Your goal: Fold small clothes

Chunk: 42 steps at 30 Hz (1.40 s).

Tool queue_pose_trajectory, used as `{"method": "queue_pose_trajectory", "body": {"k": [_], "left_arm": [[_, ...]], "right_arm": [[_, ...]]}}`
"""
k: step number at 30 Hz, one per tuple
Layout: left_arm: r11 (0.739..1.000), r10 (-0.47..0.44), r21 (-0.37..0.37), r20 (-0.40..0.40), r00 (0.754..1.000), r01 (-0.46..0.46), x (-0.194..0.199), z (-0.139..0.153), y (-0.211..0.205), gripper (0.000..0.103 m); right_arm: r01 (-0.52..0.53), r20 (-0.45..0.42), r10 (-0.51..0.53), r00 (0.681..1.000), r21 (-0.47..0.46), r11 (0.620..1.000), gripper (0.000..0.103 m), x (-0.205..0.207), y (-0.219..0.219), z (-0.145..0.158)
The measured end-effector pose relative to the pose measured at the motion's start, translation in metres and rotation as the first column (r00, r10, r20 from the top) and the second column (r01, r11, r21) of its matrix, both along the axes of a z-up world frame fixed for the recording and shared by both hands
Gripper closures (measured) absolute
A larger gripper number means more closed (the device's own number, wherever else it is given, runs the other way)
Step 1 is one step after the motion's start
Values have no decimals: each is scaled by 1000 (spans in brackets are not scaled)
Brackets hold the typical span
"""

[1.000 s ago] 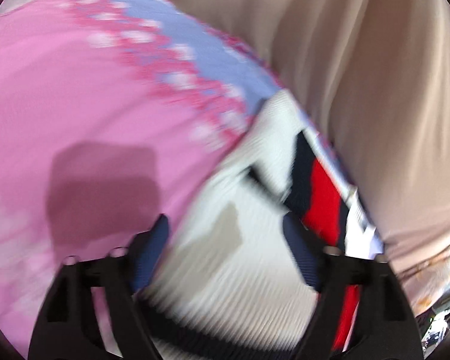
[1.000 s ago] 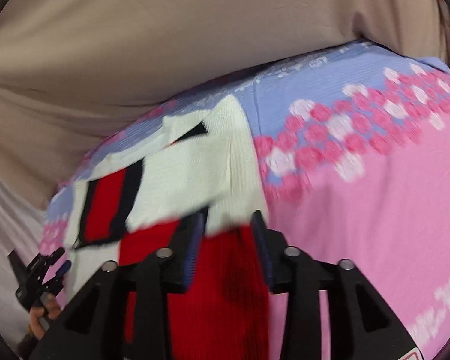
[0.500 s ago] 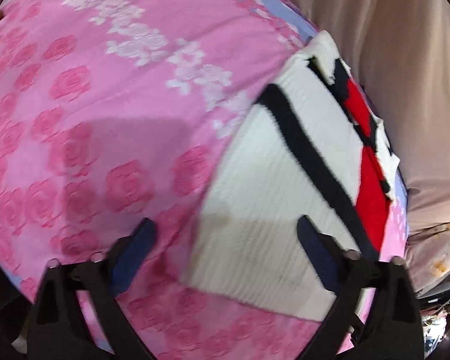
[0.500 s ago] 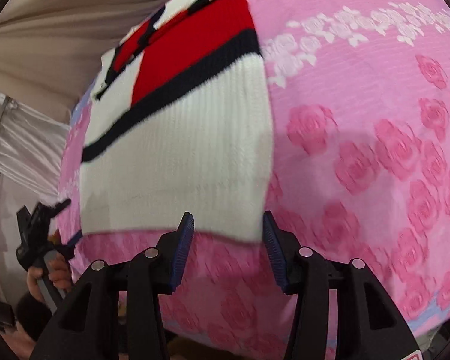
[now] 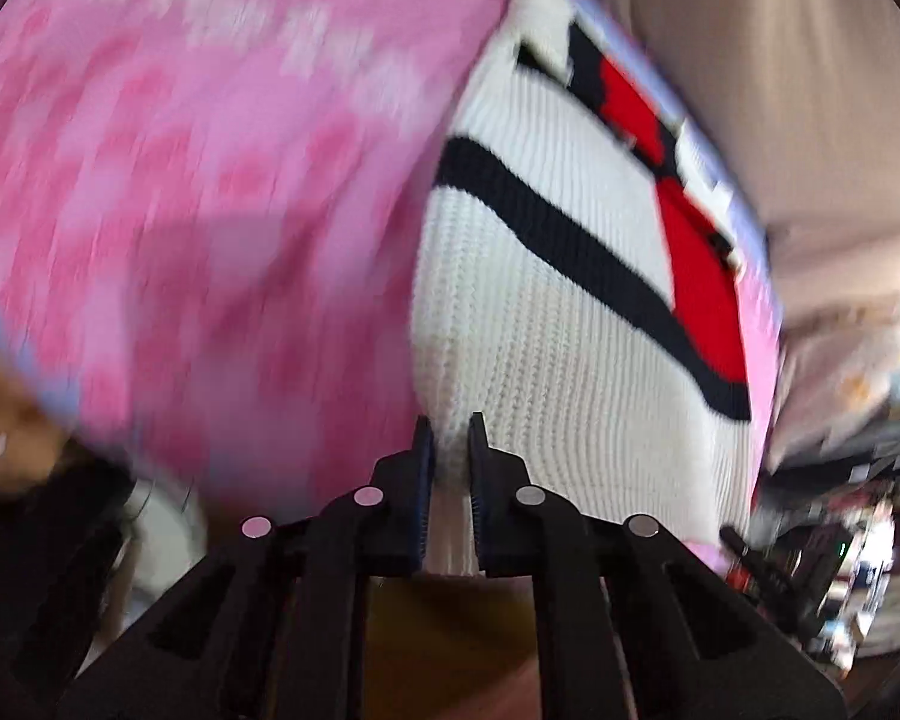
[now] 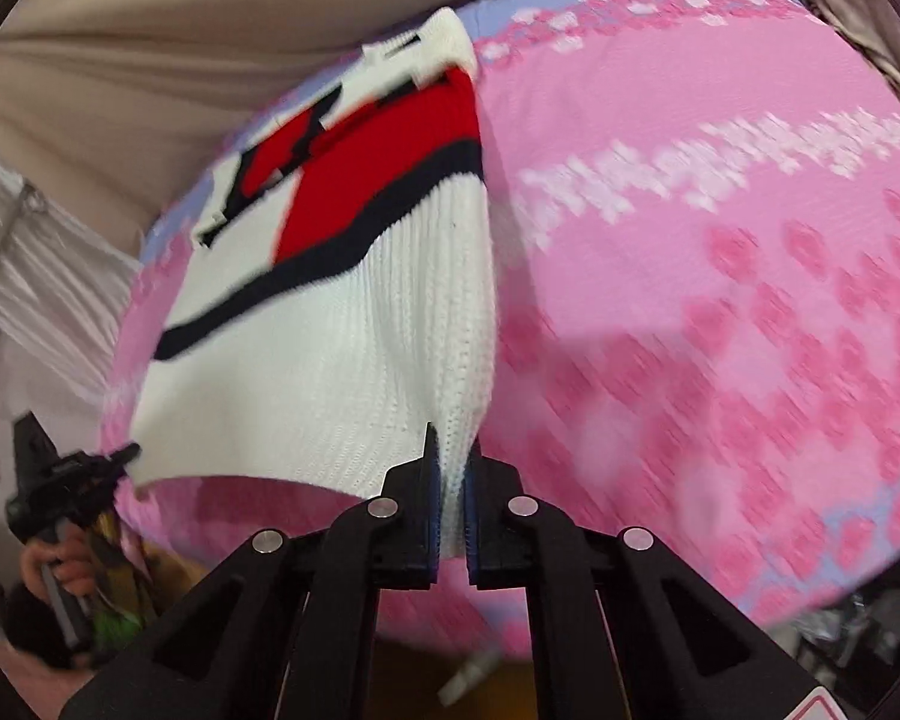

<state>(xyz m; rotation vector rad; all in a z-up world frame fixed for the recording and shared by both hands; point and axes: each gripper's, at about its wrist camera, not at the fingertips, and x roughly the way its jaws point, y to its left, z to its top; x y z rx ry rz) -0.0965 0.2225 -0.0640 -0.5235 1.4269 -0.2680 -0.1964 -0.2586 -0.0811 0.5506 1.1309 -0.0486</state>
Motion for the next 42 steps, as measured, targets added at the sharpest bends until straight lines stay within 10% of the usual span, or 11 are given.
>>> {"method": "queue_pose_trajectory", "body": {"k": [5, 8, 14, 18, 23, 25, 27, 32, 34, 36, 42], "left_arm": [[997, -73, -34, -201, 977, 68, -77, -15, 6, 93], [997, -83, -14, -77, 994, 82, -56, 23, 2, 93], [1000, -17, -3, 230, 973, 18, 67, 63, -19, 103], [998, 50, 21, 291, 955, -59, 145, 47, -28, 103], [999, 43, 1, 286, 957, -45, 184, 33, -52, 103], [999, -20, -31, 301, 953, 31, 178, 35, -66, 78], [996, -83, 40, 291, 953, 74, 175, 31, -87, 29], [985, -158, 100, 242, 957, 138, 188, -2, -120, 29], [981, -187, 94, 218, 958, 170, 195, -16, -132, 38], [974, -220, 101, 218, 951, 202, 194, -19, -138, 93], [996, -66, -42, 332, 941, 84, 186, 38, -94, 97]], "right_arm": [[-218, -320, 193, 927, -43, 975, 98, -83, 7, -24], [-211, -392, 202, 897, 21, 977, 98, -110, 4, -27], [36, -41, -28, 999, 185, 982, 98, -29, -44, 22], [194, 121, -242, 963, 313, 930, 98, 45, -87, 15], [249, 92, -281, 955, 264, 932, 97, 119, -101, -14], [242, 71, -260, 963, 194, 951, 97, 136, -96, -17], [225, 66, -238, 969, 160, 961, 97, 142, -92, -19], [233, 52, -243, 969, 148, 961, 96, 132, -82, -33], [255, 40, -266, 963, 179, 950, 96, 128, -81, -38], [266, 31, -277, 960, 193, 944, 96, 122, -79, -39], [283, 81, -302, 950, 188, 940, 96, 106, -76, -14]]}}
